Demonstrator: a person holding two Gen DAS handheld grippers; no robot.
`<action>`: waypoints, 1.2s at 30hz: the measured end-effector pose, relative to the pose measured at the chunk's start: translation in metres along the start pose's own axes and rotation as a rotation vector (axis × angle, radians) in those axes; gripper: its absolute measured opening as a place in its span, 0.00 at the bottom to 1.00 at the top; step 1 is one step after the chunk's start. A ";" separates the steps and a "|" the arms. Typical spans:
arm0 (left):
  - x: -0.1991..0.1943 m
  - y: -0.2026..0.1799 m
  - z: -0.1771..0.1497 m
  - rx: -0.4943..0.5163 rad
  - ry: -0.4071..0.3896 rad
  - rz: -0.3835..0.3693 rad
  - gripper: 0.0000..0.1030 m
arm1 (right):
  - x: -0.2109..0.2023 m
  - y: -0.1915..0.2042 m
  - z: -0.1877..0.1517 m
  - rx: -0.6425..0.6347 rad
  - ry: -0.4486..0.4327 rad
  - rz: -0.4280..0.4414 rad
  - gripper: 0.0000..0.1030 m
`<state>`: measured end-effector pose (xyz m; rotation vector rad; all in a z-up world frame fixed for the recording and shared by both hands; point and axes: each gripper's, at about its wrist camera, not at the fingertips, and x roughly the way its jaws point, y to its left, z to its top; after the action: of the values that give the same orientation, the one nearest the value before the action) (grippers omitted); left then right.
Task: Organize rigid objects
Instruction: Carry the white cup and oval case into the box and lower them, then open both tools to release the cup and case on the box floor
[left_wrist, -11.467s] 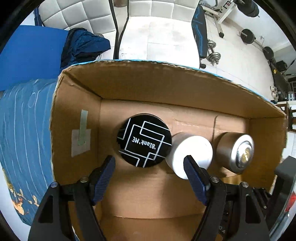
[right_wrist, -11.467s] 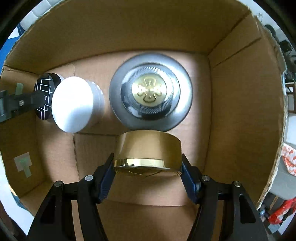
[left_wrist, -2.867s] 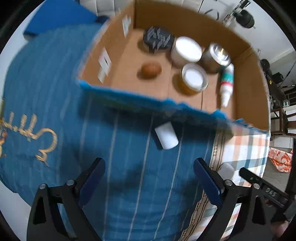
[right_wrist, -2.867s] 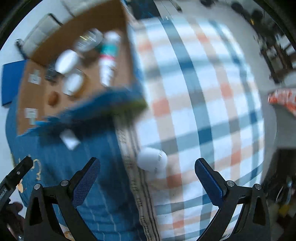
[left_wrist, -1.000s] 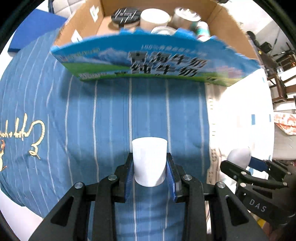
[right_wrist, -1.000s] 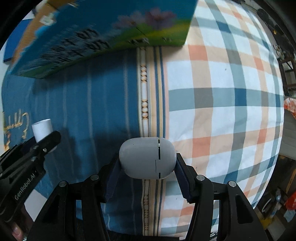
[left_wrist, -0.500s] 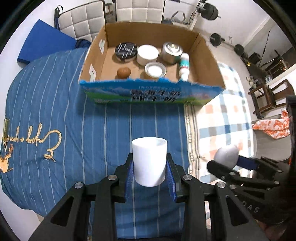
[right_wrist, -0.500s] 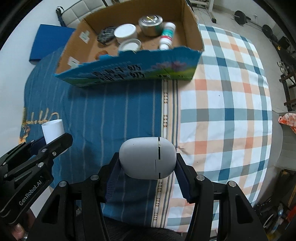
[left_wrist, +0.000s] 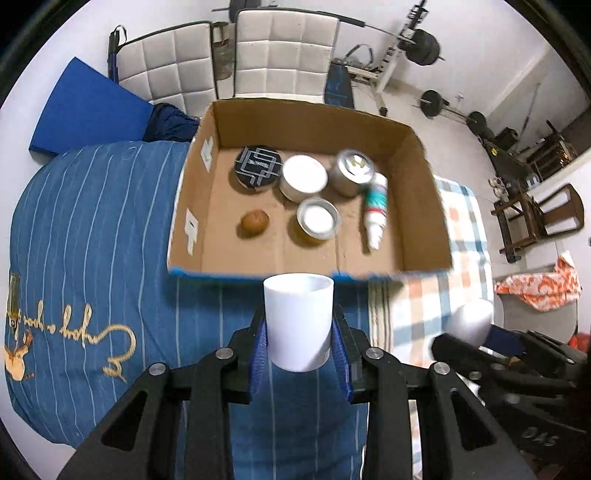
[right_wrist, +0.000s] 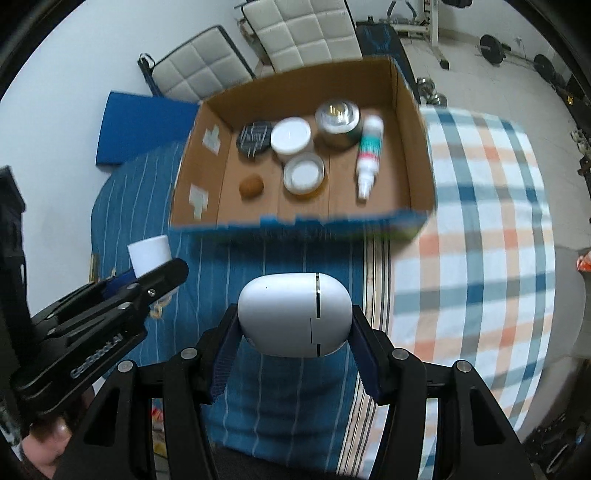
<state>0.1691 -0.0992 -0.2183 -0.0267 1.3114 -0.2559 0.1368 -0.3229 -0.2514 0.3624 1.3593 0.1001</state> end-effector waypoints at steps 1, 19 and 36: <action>0.003 0.003 0.007 -0.005 0.003 0.001 0.28 | 0.001 0.000 0.011 0.002 -0.009 -0.001 0.57; 0.183 0.047 0.088 -0.065 0.355 0.053 0.28 | 0.166 -0.040 0.125 0.065 0.240 -0.145 0.57; 0.221 0.061 0.096 -0.133 0.451 0.011 0.42 | 0.224 -0.042 0.135 0.044 0.362 -0.176 0.58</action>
<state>0.3226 -0.0965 -0.4137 -0.0777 1.7755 -0.1687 0.3094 -0.3267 -0.4527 0.2678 1.7479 -0.0121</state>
